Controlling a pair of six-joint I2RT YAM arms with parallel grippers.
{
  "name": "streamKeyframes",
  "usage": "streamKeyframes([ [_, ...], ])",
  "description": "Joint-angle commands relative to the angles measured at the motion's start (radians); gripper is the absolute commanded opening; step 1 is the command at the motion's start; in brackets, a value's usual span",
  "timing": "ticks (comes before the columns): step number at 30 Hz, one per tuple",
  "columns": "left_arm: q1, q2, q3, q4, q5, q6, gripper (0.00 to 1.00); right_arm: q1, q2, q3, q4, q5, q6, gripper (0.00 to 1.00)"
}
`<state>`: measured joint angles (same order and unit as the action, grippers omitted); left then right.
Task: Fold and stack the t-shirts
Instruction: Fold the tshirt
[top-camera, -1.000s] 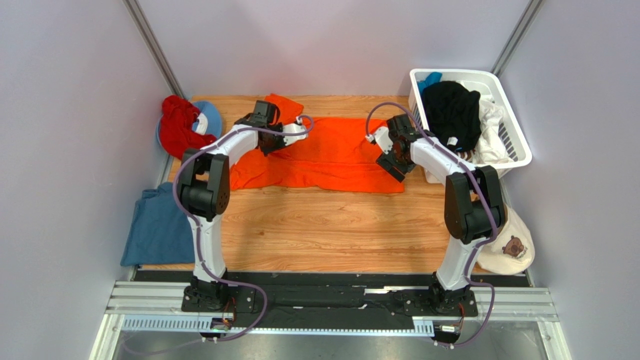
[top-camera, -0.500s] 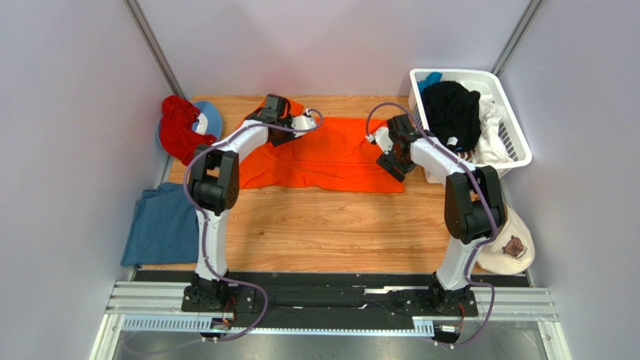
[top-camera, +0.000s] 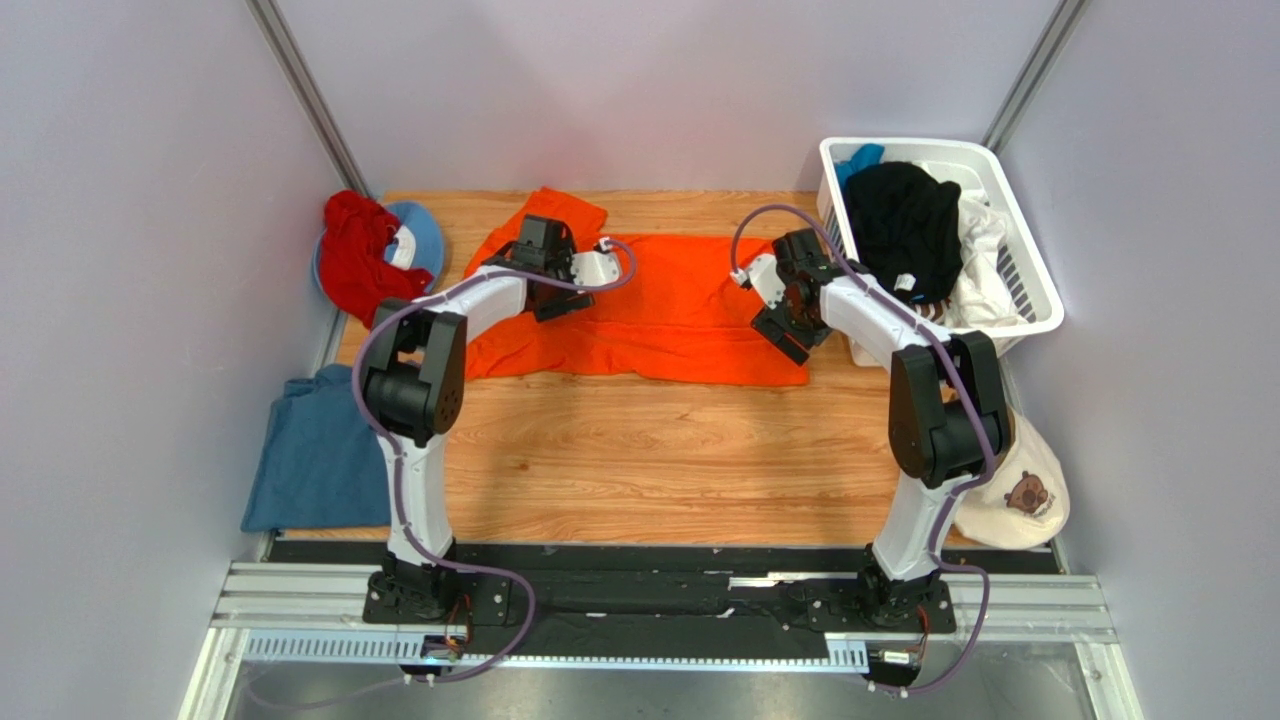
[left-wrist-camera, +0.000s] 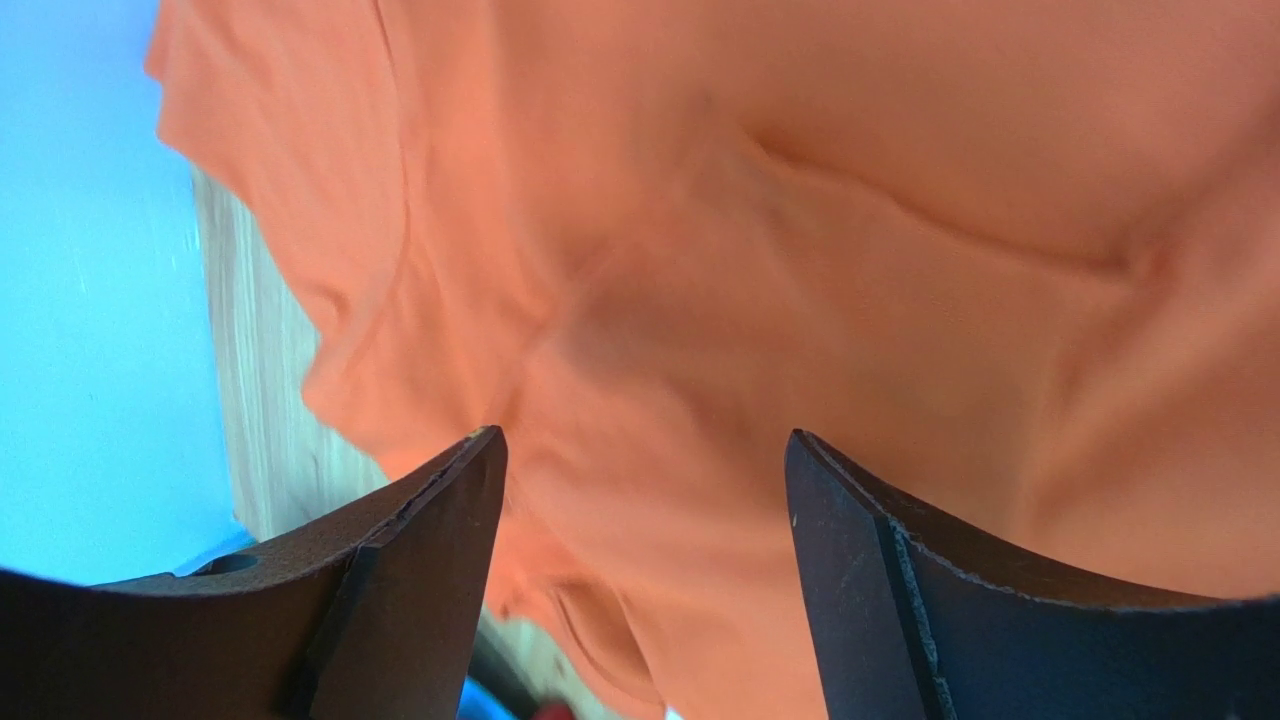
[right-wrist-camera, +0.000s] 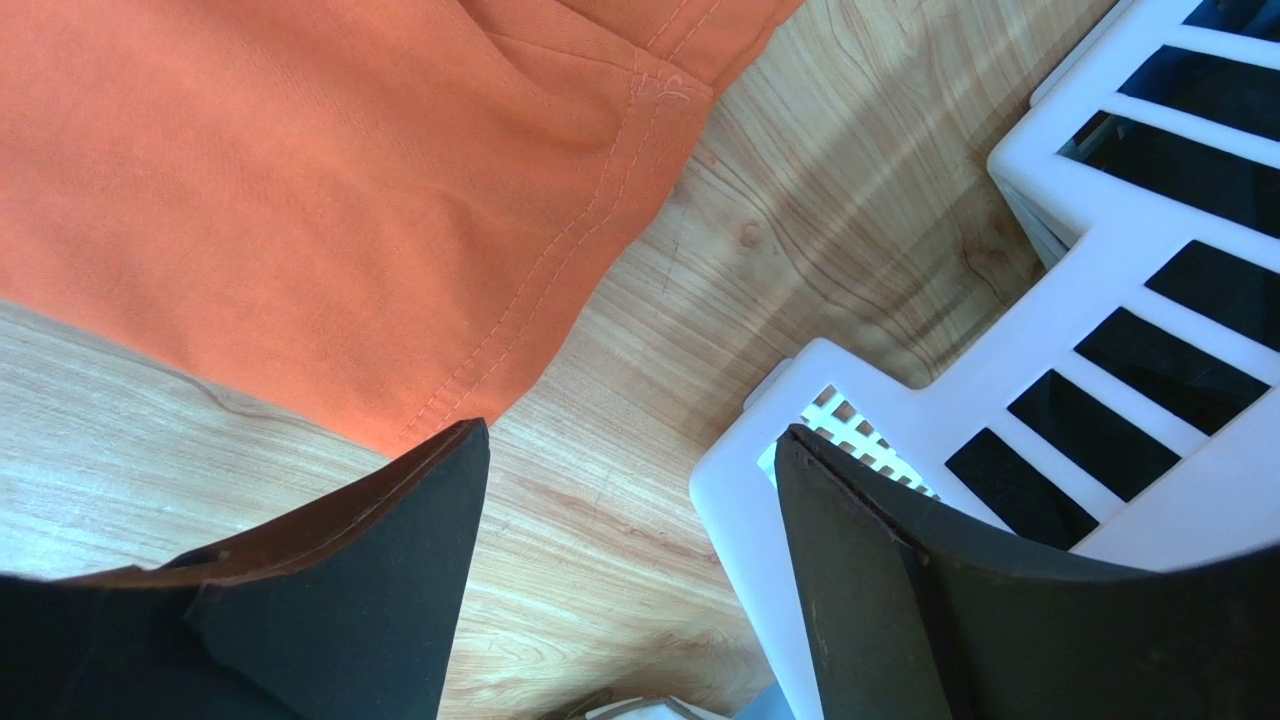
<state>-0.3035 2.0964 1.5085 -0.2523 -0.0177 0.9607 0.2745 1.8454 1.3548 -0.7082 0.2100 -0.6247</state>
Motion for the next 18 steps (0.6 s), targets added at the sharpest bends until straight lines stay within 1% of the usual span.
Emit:
streamKeyframes([
  [1,0.003,-0.166,-0.108,0.061,0.004,0.021,0.77,0.008,-0.063,0.024,0.006,-0.006,0.031,0.76],
  [5,0.014,-0.24,-0.186,0.073,0.005,0.032,0.77,0.014,-0.068,0.026,0.006,-0.014,0.037,0.79],
  [7,0.026,-0.252,-0.217,0.071,0.009,0.035,0.77,0.022,-0.064,0.026,0.012,-0.02,0.037,0.79],
  [13,0.073,-0.257,-0.281,0.085,0.001,0.064,0.77,0.043,-0.008,0.064,0.022,-0.02,0.039,0.82],
  [18,0.087,-0.26,-0.321,0.09,0.007,0.073,0.77,0.058,0.06,0.092,0.056,-0.008,0.029,0.82],
])
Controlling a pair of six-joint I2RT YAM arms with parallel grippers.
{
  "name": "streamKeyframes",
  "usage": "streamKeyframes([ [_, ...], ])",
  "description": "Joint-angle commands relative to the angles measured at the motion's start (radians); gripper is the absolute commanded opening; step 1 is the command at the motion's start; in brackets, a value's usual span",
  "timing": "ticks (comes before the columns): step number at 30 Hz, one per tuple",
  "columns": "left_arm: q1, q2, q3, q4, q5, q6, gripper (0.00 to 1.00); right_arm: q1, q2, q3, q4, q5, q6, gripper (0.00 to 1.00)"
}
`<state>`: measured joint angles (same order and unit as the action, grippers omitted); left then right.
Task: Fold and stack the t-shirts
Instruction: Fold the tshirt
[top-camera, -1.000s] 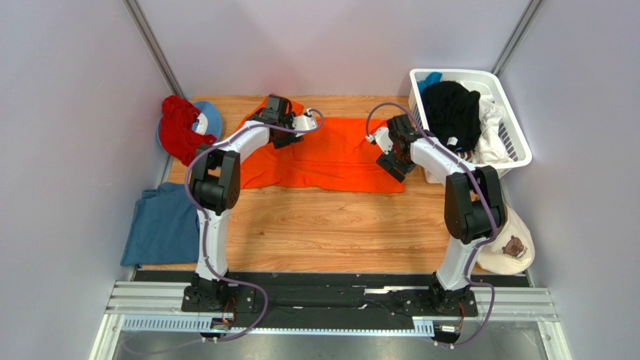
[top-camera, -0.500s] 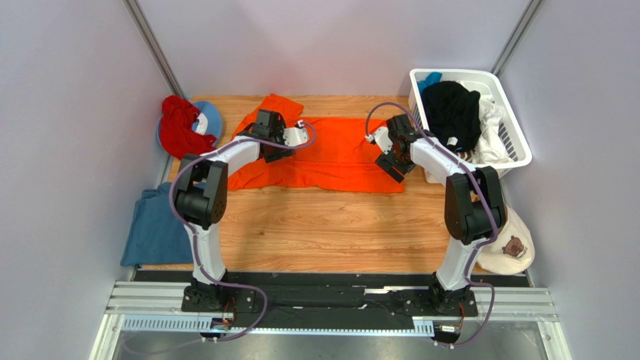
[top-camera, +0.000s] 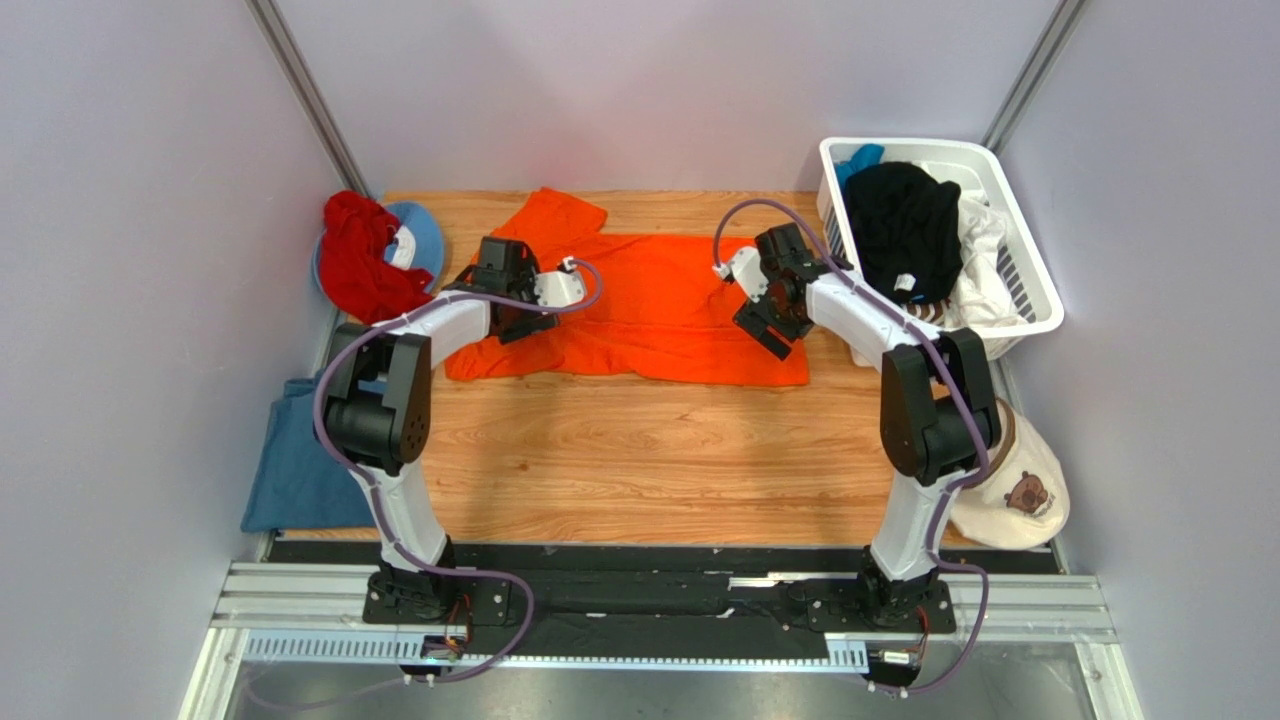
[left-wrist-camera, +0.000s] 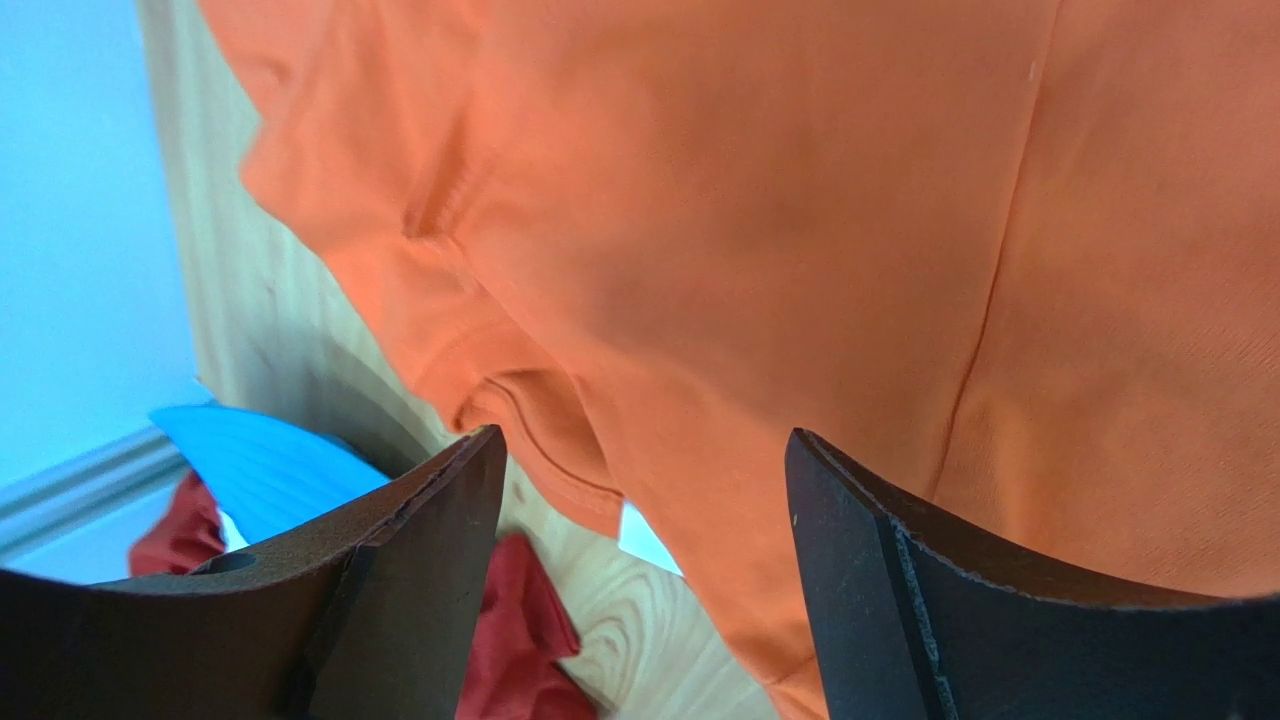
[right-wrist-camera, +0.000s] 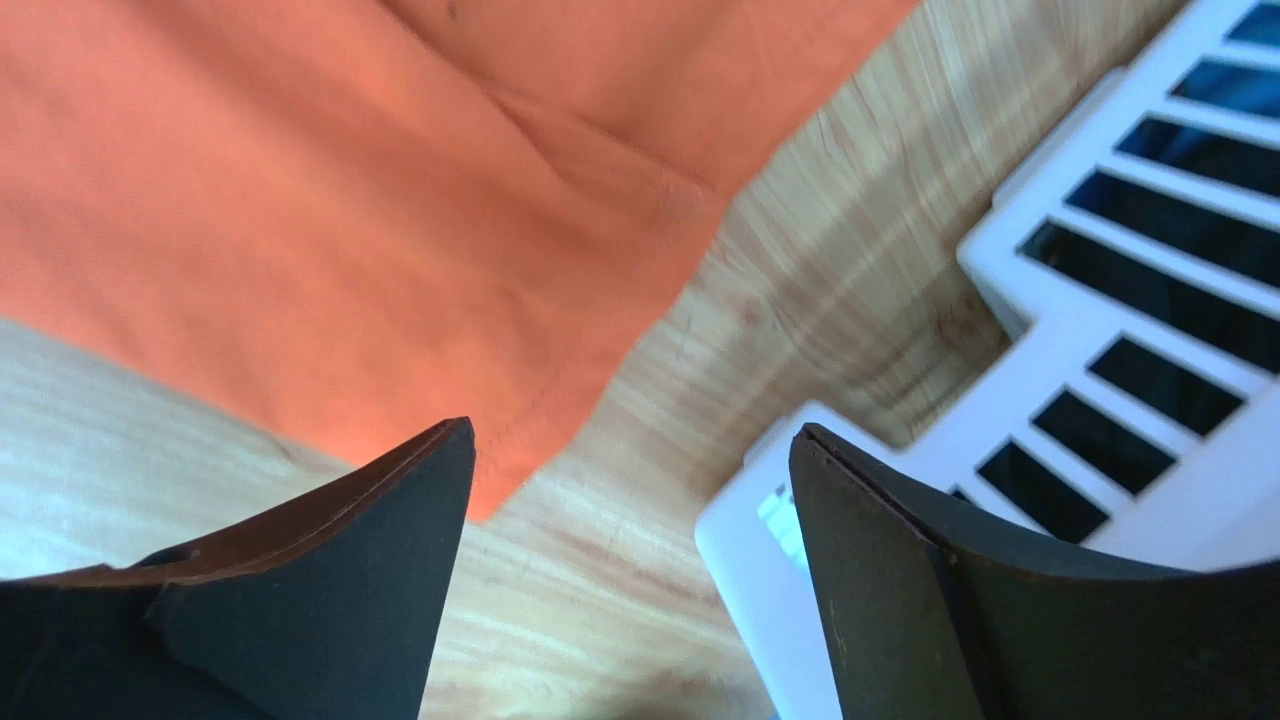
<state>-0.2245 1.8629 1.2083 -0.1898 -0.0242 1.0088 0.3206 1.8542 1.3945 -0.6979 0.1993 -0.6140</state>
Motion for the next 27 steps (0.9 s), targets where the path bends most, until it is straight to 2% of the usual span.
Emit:
streamKeyframes([
  [1,0.008,-0.03,-0.033,0.029,0.015,0.025,0.77,0.012,0.062,0.057,0.046,0.002,0.017,0.82],
  [13,0.008,-0.018,-0.09,0.019,0.018,0.024,0.77,0.018,0.203,0.093,0.094,0.002,-0.003,0.82],
  [27,0.008,-0.044,-0.196,0.019,-0.005,0.068,0.76,0.041,0.106,-0.117,0.121,0.025,-0.05,0.82],
])
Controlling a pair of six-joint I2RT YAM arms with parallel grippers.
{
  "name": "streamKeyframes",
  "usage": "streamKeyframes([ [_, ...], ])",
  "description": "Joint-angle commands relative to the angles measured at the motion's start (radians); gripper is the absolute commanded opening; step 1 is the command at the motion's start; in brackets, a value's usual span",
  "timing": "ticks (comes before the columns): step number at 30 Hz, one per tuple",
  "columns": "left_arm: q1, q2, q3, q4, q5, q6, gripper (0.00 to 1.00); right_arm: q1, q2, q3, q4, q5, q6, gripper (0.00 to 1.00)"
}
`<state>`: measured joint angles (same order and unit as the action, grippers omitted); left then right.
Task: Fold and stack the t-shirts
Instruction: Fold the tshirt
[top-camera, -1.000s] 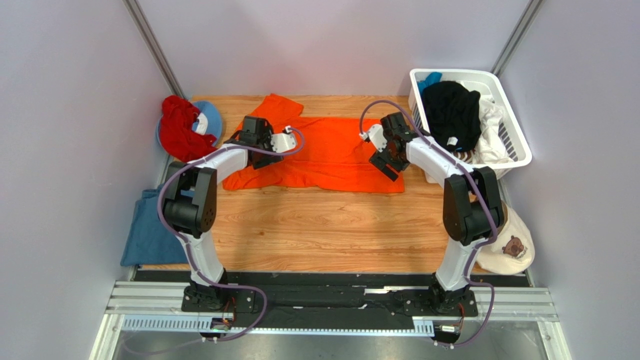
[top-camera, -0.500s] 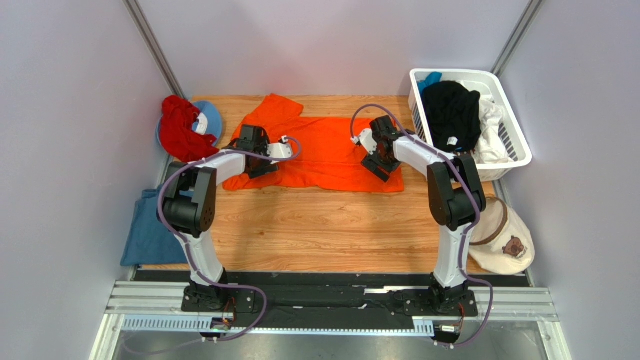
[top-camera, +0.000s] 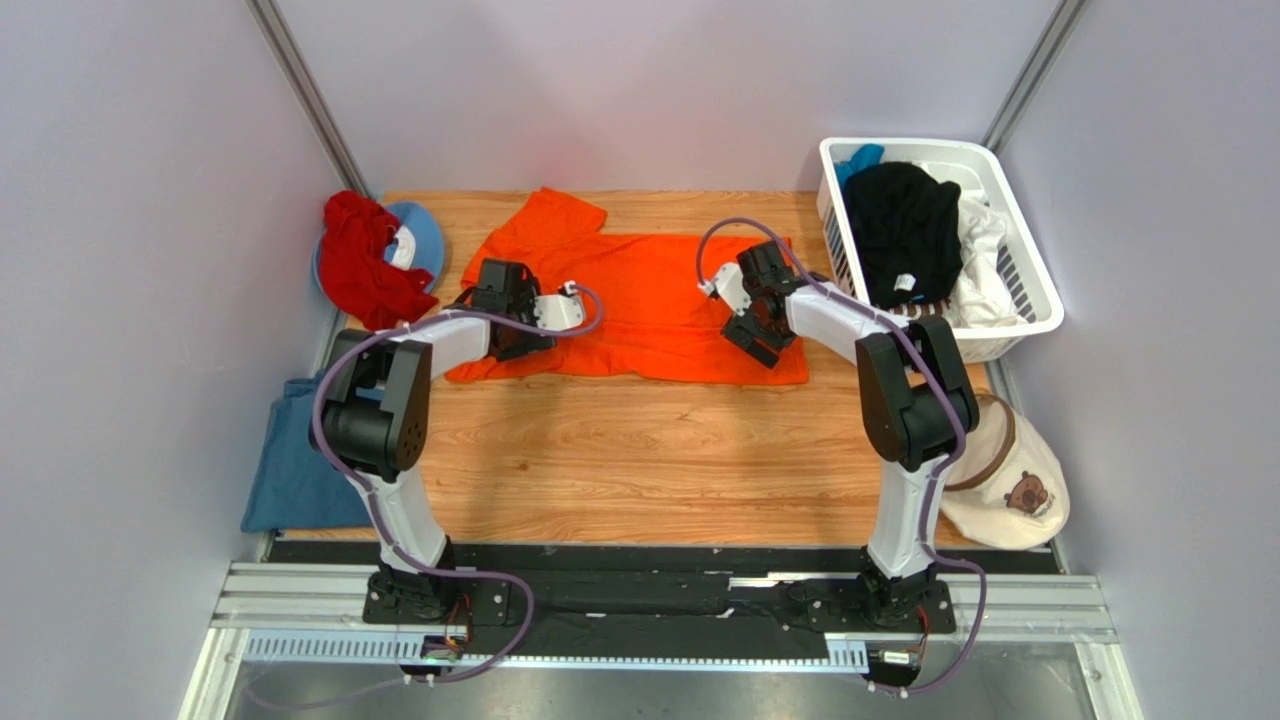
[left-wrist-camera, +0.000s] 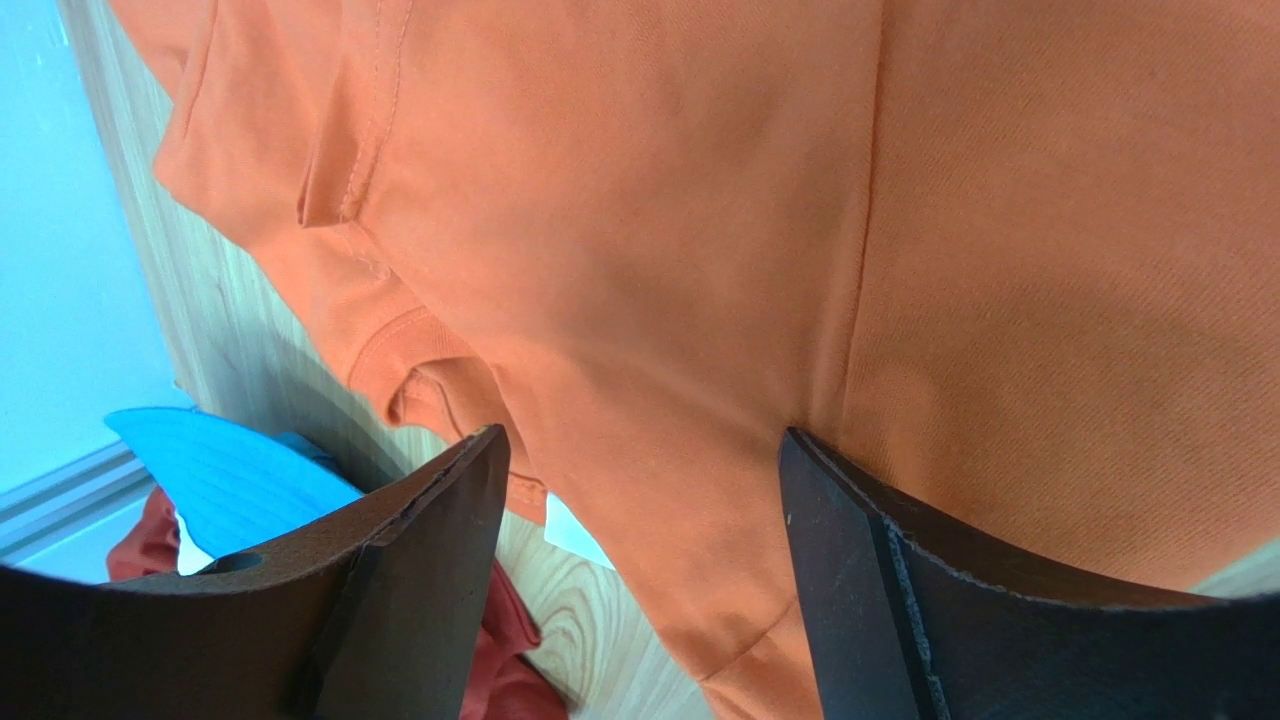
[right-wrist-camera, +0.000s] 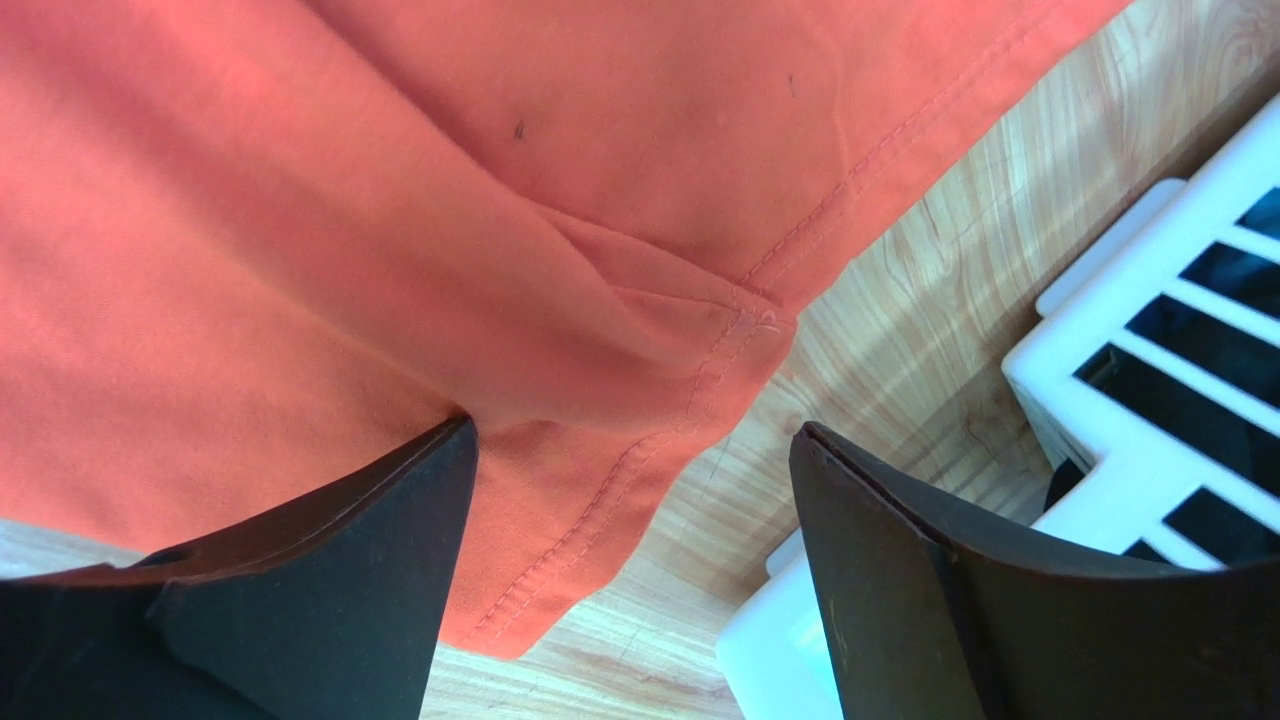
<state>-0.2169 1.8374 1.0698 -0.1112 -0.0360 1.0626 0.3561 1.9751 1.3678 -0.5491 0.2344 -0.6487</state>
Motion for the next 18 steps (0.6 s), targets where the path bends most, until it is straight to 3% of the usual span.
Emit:
streamKeyframes([
  [1,-0.001,-0.027,-0.065,-0.058,0.004,0.014,0.76,0.004,-0.027,-0.104,-0.025,-0.01,-0.017,0.82],
  [18,-0.099,-0.161,-0.26,-0.039,-0.039,-0.046,0.76,0.017,-0.165,-0.285,-0.022,-0.04,-0.002,0.82],
])
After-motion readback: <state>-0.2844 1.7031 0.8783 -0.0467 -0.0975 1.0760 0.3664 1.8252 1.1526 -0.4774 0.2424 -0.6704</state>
